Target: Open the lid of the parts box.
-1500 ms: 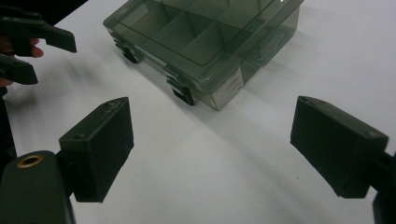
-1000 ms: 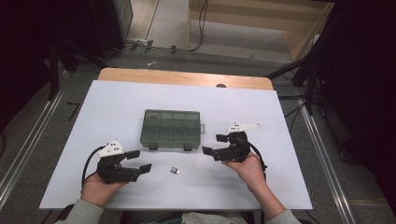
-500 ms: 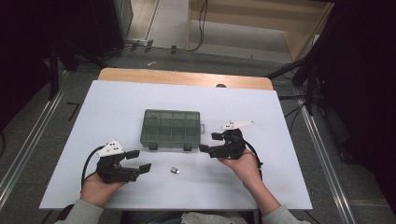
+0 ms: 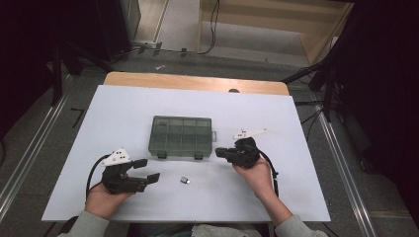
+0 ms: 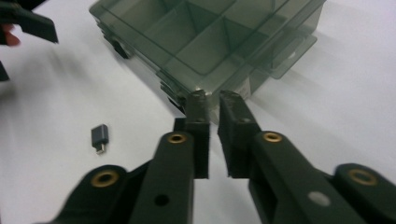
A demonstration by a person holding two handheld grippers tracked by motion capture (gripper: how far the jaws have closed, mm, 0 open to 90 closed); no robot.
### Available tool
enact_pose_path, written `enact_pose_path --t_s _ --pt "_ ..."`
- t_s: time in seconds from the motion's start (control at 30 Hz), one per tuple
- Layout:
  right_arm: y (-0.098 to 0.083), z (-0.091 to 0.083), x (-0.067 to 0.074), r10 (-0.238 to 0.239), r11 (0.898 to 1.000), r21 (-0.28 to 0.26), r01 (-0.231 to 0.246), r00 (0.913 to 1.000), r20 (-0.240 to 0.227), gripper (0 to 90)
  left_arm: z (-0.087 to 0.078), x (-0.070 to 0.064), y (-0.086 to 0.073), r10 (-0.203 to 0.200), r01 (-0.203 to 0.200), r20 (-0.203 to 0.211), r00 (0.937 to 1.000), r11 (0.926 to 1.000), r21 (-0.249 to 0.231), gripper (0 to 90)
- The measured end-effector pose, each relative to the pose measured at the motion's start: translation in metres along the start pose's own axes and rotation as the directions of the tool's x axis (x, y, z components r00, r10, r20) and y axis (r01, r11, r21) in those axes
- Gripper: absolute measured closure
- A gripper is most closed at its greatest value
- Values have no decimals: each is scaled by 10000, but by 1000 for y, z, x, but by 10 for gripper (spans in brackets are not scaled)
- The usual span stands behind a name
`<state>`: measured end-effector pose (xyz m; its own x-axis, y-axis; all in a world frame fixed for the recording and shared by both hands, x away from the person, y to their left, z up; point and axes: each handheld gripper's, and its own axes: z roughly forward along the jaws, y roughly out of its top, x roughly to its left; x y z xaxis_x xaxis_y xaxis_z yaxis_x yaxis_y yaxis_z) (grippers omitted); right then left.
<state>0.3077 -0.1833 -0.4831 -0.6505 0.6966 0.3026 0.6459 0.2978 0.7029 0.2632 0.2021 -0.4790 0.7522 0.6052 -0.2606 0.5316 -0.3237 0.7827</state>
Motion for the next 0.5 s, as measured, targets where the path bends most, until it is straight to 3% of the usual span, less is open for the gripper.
enact_pose_path --t_s 0.5 --pt "-7 15 -5 218 9993 318 -218 9998 3 876 0 0 0 1 -1 7 10000 10000 14 241"
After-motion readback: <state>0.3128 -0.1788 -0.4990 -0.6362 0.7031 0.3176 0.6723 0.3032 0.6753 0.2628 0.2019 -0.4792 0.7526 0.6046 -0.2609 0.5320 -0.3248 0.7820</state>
